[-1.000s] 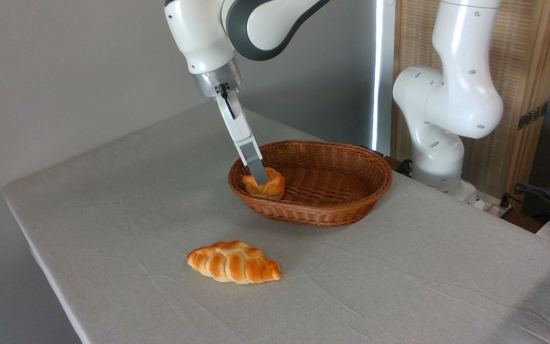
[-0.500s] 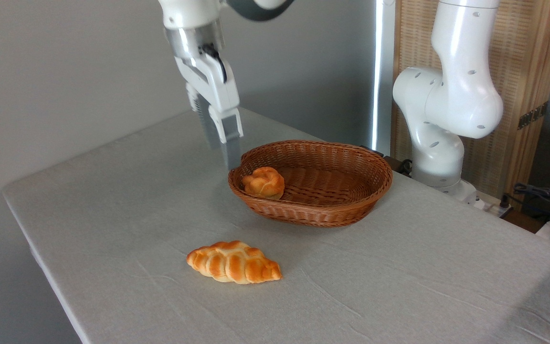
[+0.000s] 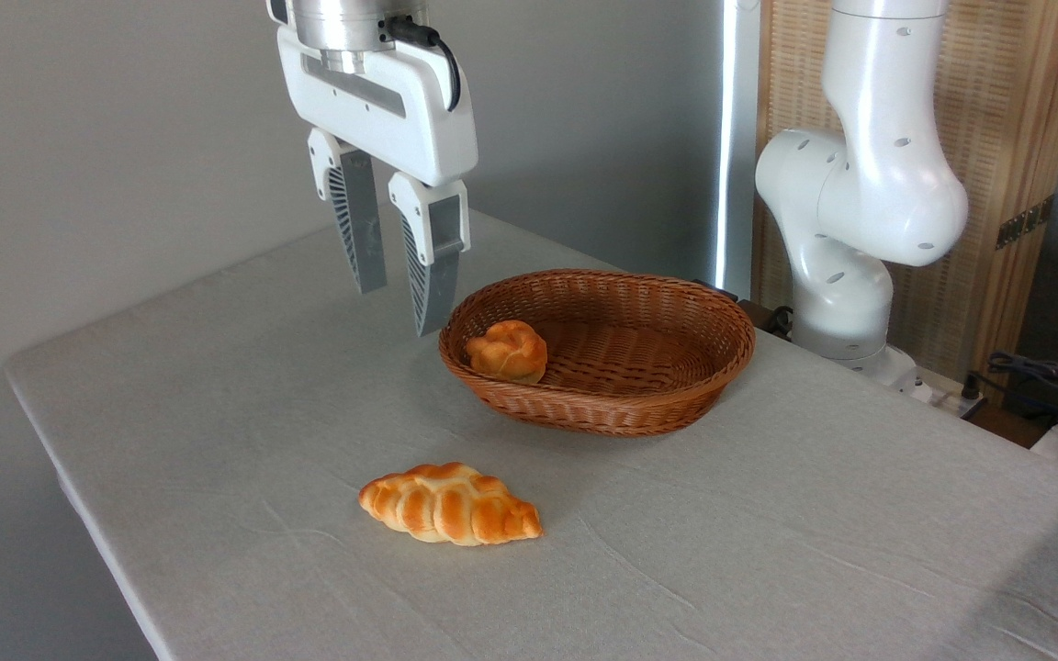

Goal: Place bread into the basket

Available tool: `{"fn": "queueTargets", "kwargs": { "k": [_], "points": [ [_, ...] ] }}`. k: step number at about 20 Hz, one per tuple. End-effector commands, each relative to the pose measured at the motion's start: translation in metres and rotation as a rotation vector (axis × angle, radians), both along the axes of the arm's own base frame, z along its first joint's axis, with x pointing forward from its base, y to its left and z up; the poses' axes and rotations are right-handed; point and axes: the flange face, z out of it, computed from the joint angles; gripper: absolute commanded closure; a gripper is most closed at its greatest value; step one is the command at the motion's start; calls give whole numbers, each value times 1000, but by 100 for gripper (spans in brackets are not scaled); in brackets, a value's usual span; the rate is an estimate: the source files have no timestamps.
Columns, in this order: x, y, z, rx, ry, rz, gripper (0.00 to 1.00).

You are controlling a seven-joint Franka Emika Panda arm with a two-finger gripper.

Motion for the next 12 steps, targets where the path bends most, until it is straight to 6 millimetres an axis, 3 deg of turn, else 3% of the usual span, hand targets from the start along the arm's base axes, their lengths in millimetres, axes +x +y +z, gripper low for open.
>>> {"fn": "queueTargets", "kwargs": {
  "k": [1,6,9,12],
  "points": [
    [8,-2,5,41,31,8,0],
    [14,-2,3,51,110,12,0],
    [21,-5,-12,57,139,10,0],
    [21,5,-12,54,139,26,0]
  ]
}}
